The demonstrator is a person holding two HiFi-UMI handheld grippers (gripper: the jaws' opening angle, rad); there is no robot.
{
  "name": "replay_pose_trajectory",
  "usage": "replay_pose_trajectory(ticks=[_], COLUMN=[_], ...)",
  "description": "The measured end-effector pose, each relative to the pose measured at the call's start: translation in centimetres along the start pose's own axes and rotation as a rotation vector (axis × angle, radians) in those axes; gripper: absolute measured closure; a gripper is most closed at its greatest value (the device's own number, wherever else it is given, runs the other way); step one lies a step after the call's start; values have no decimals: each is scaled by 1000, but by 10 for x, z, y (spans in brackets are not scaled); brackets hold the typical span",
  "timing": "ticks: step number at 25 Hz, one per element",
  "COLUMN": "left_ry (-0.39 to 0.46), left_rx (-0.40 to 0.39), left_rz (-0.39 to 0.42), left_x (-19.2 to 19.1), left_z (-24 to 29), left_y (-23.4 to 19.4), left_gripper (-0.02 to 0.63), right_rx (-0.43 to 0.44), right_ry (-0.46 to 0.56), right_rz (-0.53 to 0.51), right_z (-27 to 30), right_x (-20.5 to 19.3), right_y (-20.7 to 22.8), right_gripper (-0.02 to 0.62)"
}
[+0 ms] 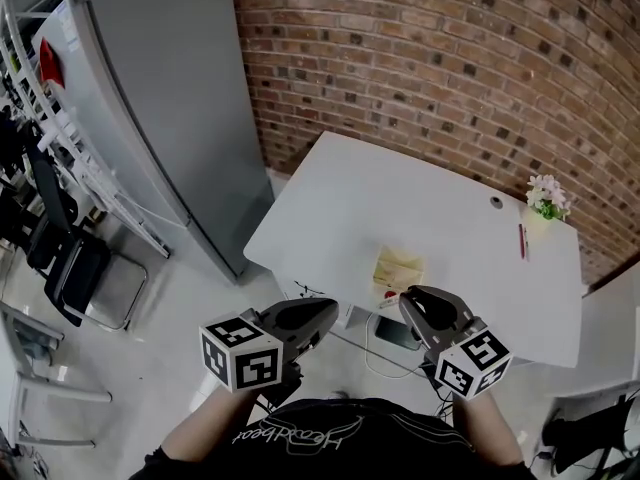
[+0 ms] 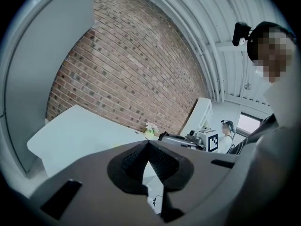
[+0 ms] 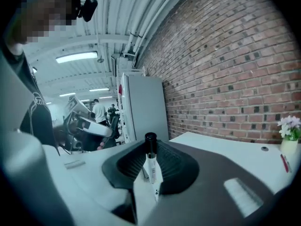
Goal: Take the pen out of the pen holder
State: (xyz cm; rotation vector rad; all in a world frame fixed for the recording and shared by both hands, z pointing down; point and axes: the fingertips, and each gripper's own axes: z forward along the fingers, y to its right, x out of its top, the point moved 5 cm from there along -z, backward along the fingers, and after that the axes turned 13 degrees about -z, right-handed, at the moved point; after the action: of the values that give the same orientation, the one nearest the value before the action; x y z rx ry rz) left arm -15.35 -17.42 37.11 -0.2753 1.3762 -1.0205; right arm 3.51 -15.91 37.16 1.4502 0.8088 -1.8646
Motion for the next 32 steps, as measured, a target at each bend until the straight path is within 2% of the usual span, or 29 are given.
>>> replay_pose_trajectory(ticks=[6,13,20,32], left_ry=[3,5,16,13], left_rx=[-5,-15,-21,-39], left_rz=[37,63,66,82], left_x=[-1,-17,-44,-86], left_z=[3,14,19,16], left_y=[20,59,97,147], left_gripper=[604,604,604,604], right_rx=[81,127,139,161], right_ry=[104,157,181,183], right_rz=[181,245,272,239], right_z=[-27,-65,-109,-164], right_x=[11,11,10,7], right_y=[-2,-3,-10,-43], right_gripper=[525,525,525,525])
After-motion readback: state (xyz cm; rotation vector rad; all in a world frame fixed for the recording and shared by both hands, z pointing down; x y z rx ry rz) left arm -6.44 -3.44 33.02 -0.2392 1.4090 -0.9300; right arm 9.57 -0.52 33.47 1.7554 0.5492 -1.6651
